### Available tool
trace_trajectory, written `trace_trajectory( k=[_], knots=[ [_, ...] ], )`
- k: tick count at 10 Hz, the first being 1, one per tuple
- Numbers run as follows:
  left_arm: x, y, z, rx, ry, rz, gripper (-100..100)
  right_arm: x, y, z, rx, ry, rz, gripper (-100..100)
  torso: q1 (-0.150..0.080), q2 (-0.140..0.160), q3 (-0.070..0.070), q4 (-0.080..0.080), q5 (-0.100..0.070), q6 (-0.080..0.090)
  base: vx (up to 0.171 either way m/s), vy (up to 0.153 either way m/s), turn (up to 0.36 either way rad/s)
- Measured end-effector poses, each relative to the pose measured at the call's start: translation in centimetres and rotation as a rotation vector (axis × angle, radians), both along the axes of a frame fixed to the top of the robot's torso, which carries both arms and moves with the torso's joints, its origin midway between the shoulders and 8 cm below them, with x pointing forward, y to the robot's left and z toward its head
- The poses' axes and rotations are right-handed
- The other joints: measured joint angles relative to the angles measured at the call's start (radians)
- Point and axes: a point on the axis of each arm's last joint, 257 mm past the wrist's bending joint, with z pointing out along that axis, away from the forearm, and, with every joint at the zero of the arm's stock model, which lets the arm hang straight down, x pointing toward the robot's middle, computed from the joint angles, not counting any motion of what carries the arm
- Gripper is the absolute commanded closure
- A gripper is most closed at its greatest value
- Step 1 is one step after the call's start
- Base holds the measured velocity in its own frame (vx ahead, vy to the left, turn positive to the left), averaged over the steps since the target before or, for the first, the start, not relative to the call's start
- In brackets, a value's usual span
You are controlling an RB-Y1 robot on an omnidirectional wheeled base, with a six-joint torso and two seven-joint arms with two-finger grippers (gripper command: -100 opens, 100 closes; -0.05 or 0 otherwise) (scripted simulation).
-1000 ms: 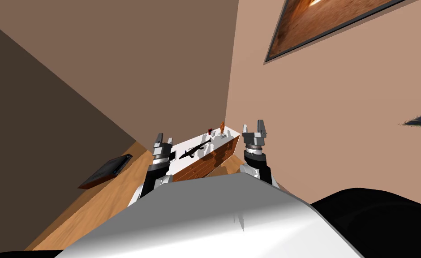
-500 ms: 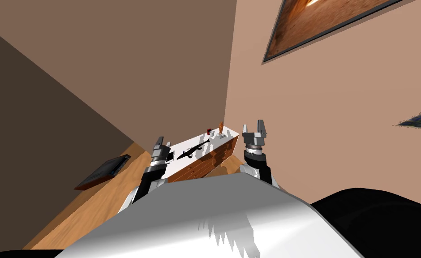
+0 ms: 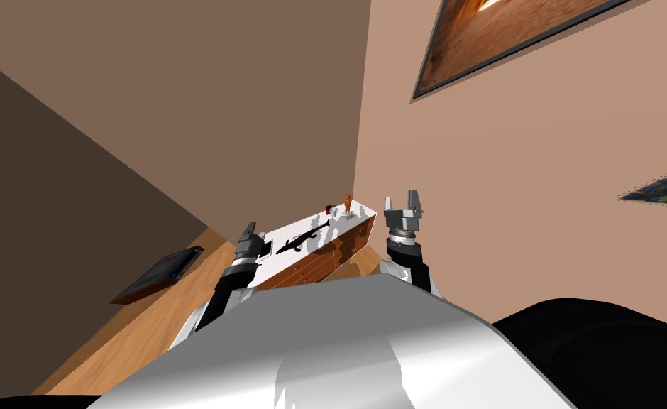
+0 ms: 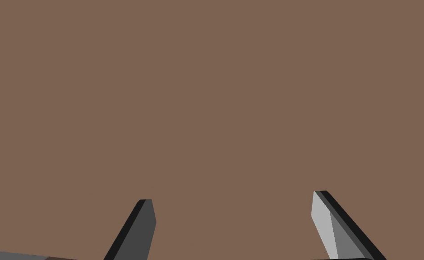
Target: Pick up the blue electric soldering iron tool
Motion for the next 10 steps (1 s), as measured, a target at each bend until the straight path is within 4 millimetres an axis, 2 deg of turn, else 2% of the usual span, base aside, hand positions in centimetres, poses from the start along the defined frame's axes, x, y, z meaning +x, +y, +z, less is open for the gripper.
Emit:
trace_trajectory(
  k=[1,4,10],
  knots=[
    [-0.4,1.5,-1.6,-0.007,0.048,0.03,-100,0.0,0.0,0.0,0.0,0.0,0.0,0,0.0,0.0,0.0,0.0,0.0,0.0,0.002,-0.055,0.0],
    [-1.1,4.1,-4.7,-0.026,0.141,0.093,-100,0.0,0.0,0.0,0.0,0.0,0.0,0,0.0,0.0,0.0,0.0,0.0,0.0,0.009,-0.051,-0.011],
    [-3.2,8.4,-8.7,-0.073,0.289,0.196,-100,0.0,0.0,0.0,0.0,0.0,0.0,0,0.001,0.0,0.0,0.0,0.0,0.0,0.011,-0.046,-0.012]
  ],
)
